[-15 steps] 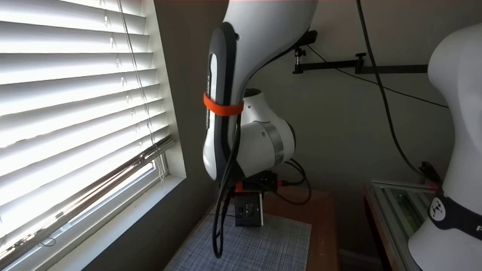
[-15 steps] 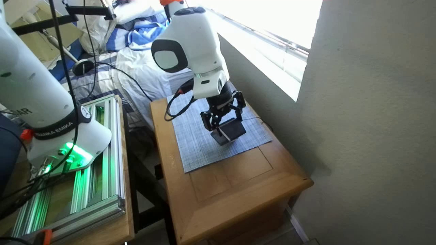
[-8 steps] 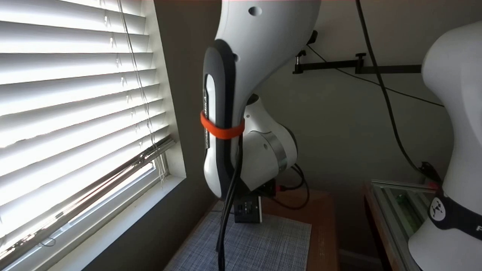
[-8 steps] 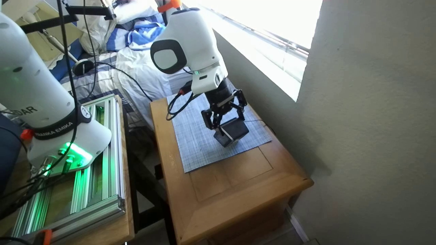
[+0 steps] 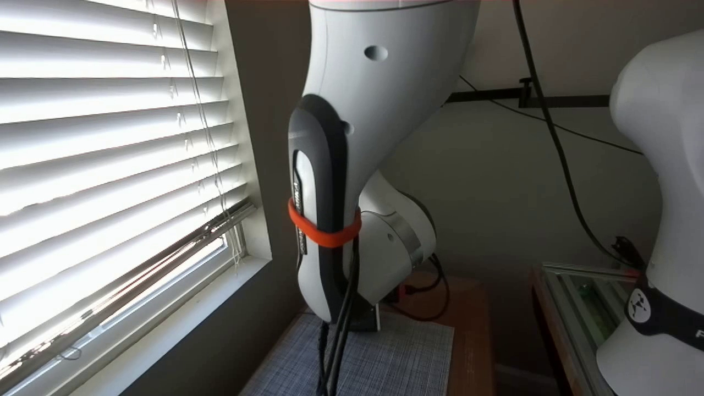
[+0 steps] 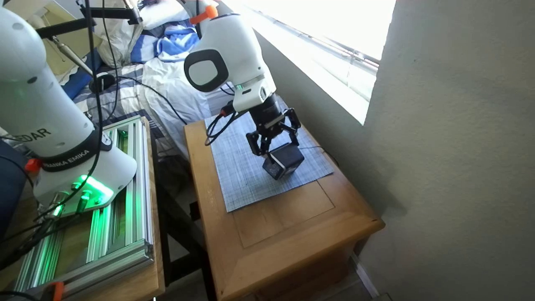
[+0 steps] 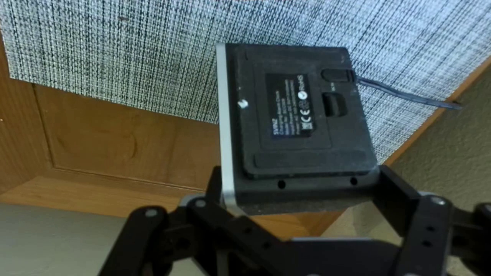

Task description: Lift the alarm clock and put it up straight

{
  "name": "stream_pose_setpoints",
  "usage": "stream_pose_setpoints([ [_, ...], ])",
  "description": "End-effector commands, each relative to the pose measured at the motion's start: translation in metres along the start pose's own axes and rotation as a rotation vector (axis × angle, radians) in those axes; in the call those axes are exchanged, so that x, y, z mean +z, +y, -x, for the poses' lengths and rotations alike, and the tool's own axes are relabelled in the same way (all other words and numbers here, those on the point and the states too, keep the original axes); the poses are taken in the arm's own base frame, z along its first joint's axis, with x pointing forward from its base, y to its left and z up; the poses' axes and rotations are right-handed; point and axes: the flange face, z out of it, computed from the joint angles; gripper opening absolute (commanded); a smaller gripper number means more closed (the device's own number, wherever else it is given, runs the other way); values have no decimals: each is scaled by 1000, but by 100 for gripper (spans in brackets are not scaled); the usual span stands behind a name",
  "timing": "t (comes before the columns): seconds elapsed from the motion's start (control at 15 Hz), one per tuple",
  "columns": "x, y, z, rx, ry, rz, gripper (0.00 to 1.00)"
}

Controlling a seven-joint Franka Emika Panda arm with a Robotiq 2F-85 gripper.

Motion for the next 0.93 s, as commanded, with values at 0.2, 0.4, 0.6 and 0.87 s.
stream_pose_setpoints([
  [0.2, 3, -8, 10, 17, 88, 0, 68],
  [0.4, 4, -9, 15, 15, 102, 5, 68],
  [0.6, 5, -11, 18, 15, 111, 7, 68],
  [0.87, 6, -13, 18, 14, 111, 8, 68],
])
